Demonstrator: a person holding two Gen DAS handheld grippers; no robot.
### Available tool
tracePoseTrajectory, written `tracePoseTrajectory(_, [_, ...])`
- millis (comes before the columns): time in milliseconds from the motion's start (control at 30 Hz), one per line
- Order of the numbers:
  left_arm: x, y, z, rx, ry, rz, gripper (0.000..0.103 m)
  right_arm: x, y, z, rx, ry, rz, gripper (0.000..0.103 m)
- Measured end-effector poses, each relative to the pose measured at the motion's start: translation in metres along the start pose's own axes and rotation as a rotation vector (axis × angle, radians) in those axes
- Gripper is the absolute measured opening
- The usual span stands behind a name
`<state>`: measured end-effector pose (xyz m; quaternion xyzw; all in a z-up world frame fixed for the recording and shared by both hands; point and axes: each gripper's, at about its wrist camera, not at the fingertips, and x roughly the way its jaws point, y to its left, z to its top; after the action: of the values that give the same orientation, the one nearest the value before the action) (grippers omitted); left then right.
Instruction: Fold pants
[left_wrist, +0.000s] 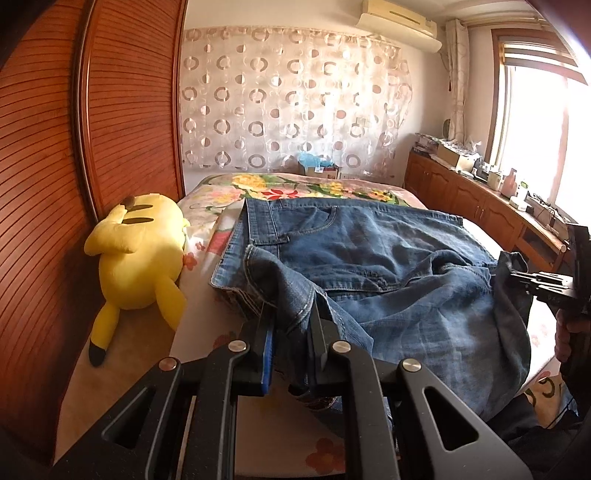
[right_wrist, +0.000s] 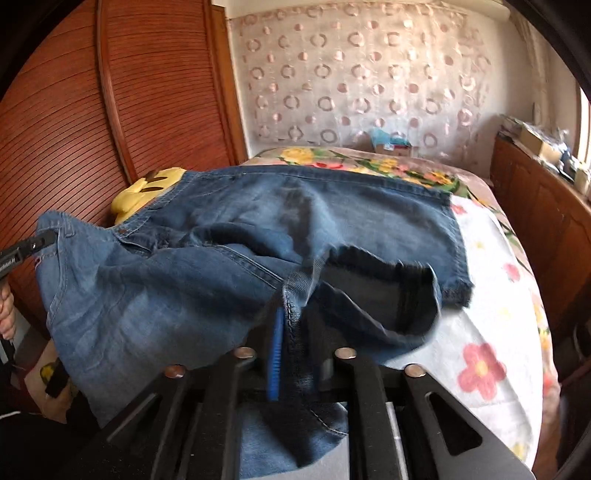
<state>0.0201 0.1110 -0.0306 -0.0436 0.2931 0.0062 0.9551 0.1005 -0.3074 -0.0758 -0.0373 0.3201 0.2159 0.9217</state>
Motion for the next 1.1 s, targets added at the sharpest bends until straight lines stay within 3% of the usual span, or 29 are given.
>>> tracePoseTrajectory(67, [0.001,-0.001,-0.001,0.0,0.003,0.0,0.015,-0.012,-0.008,0.0,0.027,-0.019,-0.001,0.041])
tracePoseTrajectory(167, [0.004,-0.004,-0.003,0.003,0.004,-0.002,0.015,-0.038,-0.015,-0.005,0.046,-0.059,-0.025,0.046])
tracePoseTrajectory(333, [0.005,-0.009,-0.005,0.007,0.008,-0.006,0.015,-0.074,-0.016,-0.032,0.079,-0.076,-0.061,0.048])
tracePoseTrajectory(533, [0.006,-0.011,-0.005,0.009,0.008,-0.005,0.015,-0.064,-0.021,-0.065,0.118,0.003,-0.053,0.048])
tracePoseTrajectory(867, [0.006,-0.012,-0.006,0.006,0.007,-0.008,0.015,-0.037,-0.014,-0.059,0.139,0.02,0.03,0.048])
tracePoseTrajectory(900, [0.007,-0.012,-0.005,0.005,0.008,-0.008,0.015,-0.028,-0.018,-0.057,0.14,0.028,0.033,0.046])
tracePoseTrajectory(933, [0.007,-0.012,-0.005,0.004,0.009,-0.007,0.015,-0.026,-0.017,-0.057,0.136,0.036,0.041,0.034])
tracePoseTrajectory(1000, [0.009,-0.013,-0.007,0.001,0.014,-0.006,0.015,-0.024,-0.016,-0.055,0.123,0.037,0.044,0.024])
tracePoseTrajectory(1033, [0.01,-0.014,-0.007,0.001,0.014,-0.004,0.015,-0.026,-0.016,-0.054,0.12,0.032,0.046,0.015])
tracePoseTrajectory(1100, [0.008,-0.014,-0.007,0.0,0.005,0.007,0.015,-0.033,-0.016,-0.053,0.113,0.01,0.055,0.01])
